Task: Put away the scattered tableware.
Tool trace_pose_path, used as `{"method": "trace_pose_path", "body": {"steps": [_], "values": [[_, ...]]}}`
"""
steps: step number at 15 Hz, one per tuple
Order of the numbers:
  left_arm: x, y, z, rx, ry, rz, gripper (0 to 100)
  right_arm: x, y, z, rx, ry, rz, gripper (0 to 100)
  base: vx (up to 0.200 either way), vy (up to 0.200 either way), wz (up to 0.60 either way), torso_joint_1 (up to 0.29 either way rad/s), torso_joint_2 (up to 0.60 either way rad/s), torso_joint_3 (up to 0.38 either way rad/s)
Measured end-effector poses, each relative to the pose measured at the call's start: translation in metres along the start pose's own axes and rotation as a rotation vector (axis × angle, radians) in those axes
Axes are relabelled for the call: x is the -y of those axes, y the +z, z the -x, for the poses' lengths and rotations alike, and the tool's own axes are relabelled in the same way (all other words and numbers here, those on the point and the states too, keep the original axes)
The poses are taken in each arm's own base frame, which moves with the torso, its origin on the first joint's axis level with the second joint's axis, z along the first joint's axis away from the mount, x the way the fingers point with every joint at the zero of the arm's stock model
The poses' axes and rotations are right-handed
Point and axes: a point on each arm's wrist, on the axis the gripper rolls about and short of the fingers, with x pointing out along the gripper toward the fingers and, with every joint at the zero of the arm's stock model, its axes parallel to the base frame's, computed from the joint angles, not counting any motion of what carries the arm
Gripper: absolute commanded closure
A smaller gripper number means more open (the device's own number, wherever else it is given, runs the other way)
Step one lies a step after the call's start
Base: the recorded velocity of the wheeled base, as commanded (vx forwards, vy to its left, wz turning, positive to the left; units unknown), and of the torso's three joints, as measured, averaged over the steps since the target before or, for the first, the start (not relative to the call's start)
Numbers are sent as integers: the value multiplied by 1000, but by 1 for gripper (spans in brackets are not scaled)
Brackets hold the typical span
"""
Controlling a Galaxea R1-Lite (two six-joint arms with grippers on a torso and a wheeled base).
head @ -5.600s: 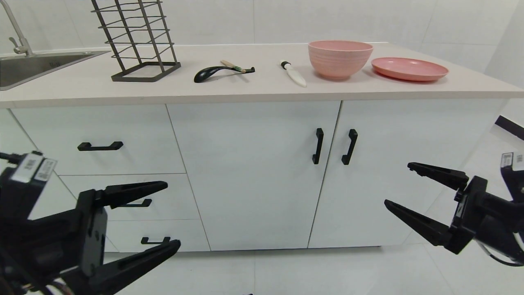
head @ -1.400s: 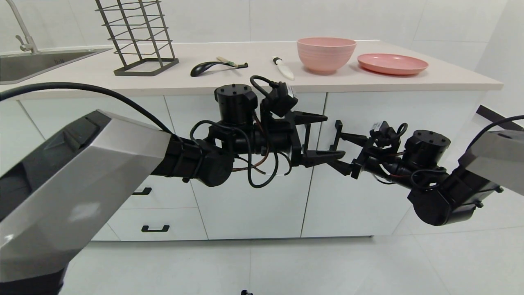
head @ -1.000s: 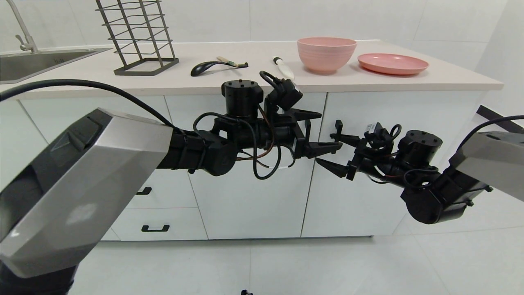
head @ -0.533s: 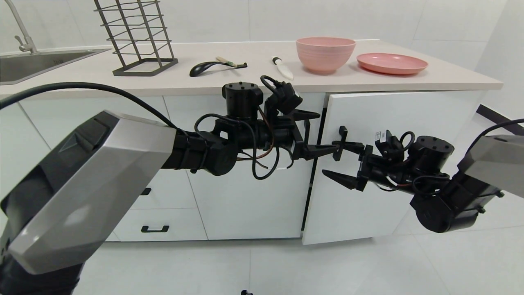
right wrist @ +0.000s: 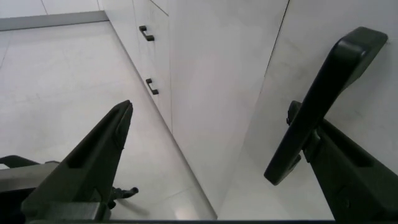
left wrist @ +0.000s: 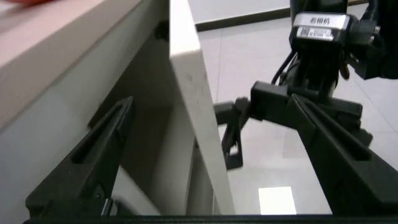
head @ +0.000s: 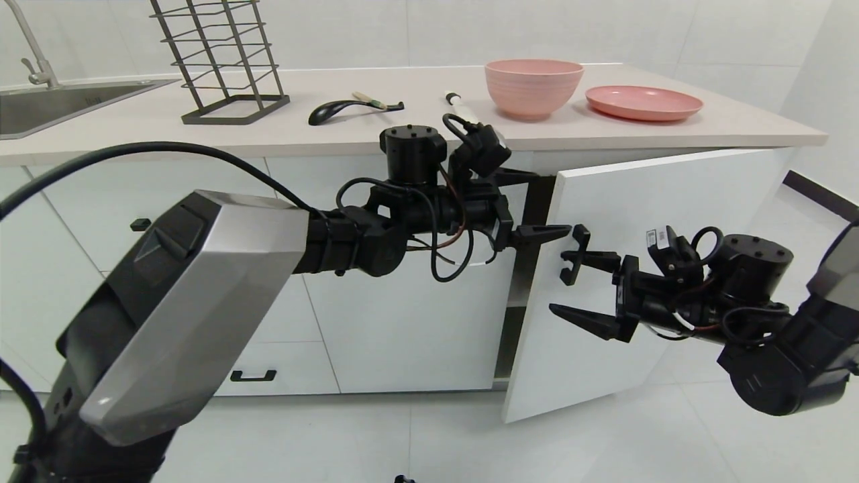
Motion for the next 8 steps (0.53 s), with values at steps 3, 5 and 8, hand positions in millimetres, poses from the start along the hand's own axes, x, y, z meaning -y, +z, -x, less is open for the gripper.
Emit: {"method": "trace_pose_path", "body": {"steps": [3, 5, 8], "values": [[20, 3, -31, 39, -63, -16, 0, -4, 4, 7, -1, -4, 8, 0, 0, 0, 0, 0, 0, 0], [32, -4, -46, 45, -86, -14, 0, -3, 6, 9, 2, -8, 15, 0, 0, 0, 0, 0, 0, 0], [46, -14, -62, 46, -111, -2, 0, 5, 6, 15, 9, -27, 34, 0, 0, 0, 0, 0, 0, 0]]}}
